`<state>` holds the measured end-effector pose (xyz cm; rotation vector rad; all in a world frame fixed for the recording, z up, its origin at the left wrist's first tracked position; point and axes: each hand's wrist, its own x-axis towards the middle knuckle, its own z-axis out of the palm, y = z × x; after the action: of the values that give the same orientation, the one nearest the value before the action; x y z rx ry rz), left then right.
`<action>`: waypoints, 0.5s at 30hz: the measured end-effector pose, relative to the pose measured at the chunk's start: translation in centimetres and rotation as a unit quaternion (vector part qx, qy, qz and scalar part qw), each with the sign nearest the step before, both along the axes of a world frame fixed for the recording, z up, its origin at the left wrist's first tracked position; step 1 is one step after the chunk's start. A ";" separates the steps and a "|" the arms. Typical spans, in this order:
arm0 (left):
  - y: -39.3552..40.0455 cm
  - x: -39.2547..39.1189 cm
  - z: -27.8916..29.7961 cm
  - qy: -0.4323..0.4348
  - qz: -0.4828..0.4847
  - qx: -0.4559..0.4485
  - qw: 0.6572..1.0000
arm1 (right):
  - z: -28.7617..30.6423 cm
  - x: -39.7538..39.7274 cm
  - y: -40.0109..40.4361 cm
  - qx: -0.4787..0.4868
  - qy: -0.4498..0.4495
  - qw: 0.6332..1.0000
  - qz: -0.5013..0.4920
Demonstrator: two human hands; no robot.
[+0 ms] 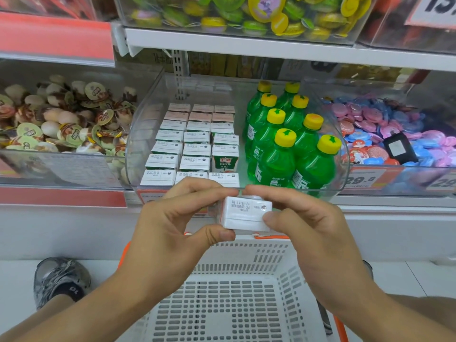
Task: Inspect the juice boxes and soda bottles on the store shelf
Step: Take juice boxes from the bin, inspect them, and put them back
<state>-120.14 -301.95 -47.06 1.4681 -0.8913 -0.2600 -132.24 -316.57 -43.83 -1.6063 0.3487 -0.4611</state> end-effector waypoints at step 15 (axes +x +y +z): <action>-0.3 -1.5 -0.6 0.154 0.094 0.084 0.980 | -2.3 0.6 1.5 0.095 0.120 0.987 0.057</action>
<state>-121.59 -302.26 -47.62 1.6044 -0.4863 -0.4171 -131.62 -315.11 -46.11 -1.4881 0.4658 -0.1403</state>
